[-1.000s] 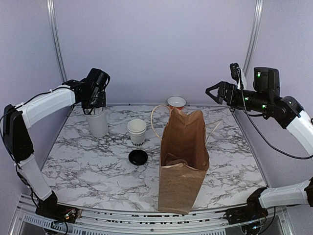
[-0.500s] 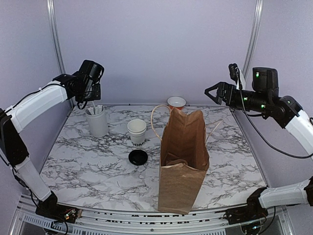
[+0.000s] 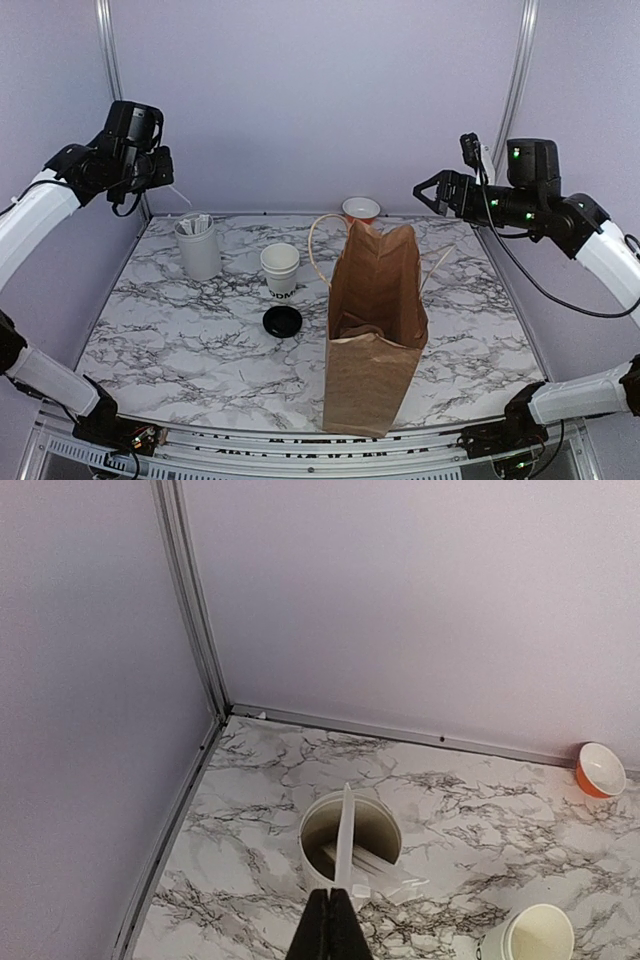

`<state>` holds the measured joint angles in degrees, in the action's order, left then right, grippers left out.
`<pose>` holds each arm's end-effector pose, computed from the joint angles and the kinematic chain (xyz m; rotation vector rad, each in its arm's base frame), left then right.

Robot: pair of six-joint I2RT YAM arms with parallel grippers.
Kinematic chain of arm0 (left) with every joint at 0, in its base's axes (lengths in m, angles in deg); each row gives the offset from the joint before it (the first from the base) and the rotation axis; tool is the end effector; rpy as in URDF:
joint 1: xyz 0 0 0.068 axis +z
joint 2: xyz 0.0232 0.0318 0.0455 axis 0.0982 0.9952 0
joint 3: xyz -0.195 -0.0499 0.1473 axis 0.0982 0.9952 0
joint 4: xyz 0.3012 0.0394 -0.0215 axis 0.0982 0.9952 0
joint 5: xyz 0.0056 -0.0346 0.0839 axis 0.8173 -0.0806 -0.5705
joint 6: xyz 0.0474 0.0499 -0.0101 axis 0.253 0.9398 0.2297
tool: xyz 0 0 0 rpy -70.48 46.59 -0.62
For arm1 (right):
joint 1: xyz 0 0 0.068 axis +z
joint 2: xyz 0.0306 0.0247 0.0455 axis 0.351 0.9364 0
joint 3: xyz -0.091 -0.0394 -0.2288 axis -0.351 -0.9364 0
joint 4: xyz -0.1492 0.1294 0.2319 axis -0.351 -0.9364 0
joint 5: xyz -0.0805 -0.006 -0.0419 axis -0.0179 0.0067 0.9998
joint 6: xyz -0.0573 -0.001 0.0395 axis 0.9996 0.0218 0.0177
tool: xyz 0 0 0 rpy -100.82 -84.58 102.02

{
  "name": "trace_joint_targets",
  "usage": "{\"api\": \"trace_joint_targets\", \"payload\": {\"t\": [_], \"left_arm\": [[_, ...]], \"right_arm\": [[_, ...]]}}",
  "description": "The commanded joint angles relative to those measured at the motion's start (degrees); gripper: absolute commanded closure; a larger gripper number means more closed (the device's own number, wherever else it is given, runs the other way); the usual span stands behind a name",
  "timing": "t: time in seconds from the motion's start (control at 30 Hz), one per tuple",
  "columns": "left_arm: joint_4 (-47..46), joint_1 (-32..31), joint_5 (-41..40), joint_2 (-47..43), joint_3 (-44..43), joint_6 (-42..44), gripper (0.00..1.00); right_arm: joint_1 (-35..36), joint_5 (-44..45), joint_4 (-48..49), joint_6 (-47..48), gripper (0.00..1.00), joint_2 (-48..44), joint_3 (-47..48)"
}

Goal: Pack the takeout coffee

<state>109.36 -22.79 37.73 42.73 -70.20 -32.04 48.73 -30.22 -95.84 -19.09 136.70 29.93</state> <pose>0.3328 -0.1423 0.4137 -0.2352 1.9290 0.0875 0.2707 0.1543 0.3916 -0.1743 2.0088 0.7362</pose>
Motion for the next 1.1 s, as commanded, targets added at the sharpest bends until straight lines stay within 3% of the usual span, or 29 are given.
{"api": "trace_joint_targets", "payload": {"t": [0.0,0.3,0.6,0.9,1.07], "left_arm": [[1.0,0.3,2.6,-6.1,0.8,0.1,1.00],[-1.5,0.1,17.1,-13.9,-0.4,-2.5,1.00],[-15.8,-1.0,39.4,-22.0,2.7,-2.6,1.00],[-16.4,-4.5,53.7,-19.2,-1.4,-2.3,1.00],[-10.0,-12.5,54.2,-15.2,-7.2,2.0,1.00]], "right_arm": [[-0.5,0.7,2.0,0.1,0.01,0.6,0.8],[-0.5,-0.1,2.2,0.1,0.01,2.8,1.7],[-0.5,3.8,0.2,0.5,0.01,1.9,0.6],[-0.5,7.0,-2.5,1.3,0.01,1.1,0.2],[-0.5,8.4,-3.7,1.5,0.01,0.4,0.1]]}}
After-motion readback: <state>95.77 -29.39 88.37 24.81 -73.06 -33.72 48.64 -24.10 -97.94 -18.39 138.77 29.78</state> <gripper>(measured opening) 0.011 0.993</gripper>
